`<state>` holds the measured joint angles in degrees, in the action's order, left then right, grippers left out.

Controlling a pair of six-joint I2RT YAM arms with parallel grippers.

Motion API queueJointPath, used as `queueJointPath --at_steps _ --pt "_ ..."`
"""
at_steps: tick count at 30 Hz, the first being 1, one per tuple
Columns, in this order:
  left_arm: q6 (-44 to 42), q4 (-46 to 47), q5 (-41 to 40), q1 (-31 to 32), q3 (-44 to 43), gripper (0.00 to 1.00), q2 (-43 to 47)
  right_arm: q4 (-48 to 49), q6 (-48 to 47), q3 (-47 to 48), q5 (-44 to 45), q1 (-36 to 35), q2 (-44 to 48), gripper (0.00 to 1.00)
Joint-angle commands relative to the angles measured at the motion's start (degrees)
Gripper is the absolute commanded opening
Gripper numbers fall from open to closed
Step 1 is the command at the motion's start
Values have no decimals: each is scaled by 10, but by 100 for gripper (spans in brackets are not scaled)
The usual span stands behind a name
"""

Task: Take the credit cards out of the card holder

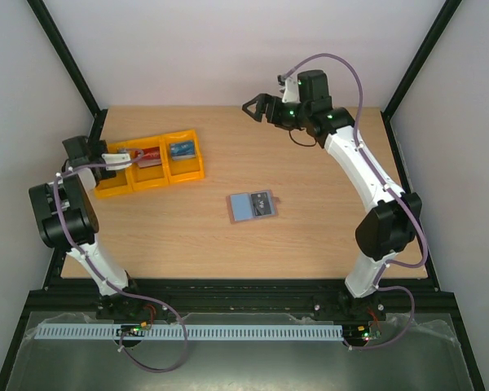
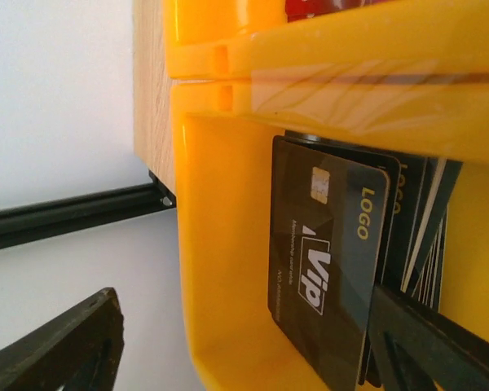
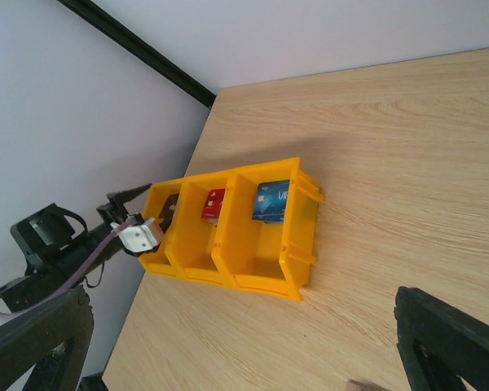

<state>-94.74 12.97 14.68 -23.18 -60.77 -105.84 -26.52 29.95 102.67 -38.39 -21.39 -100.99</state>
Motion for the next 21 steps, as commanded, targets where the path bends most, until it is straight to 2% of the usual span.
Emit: queueJointPath --at_steps 1,3,7,11,13,15,17,21 --pt "-18 -48 39 -10 -34 89 23 -42 -27 13 5 -1 1 99" --pt "-14 -118 57 -11 -65 98 38 -89 -50 17 50 -1 -4 99" --pt "11 -250 100 -12 -125 99 68 -194 -103 1 228 -21 -6 99" --pt "42 -322 121 -11 -140 99 122 -270 -147 -61 366 -80 -32 100" --pt "54 -337 134 -11 -129 99 161 -276 -139 -103 384 -97 -42 96" --pt "103 -335 136 1 -116 99 209 -256 -130 -152 369 -106 -45 92" --pt "222 -337 106 54 -107 99 270 -232 -122 -187 354 -109 -47 90" --pt "557 -384 40 275 -82 99 372 -195 -123 -231 333 -109 -65 87"
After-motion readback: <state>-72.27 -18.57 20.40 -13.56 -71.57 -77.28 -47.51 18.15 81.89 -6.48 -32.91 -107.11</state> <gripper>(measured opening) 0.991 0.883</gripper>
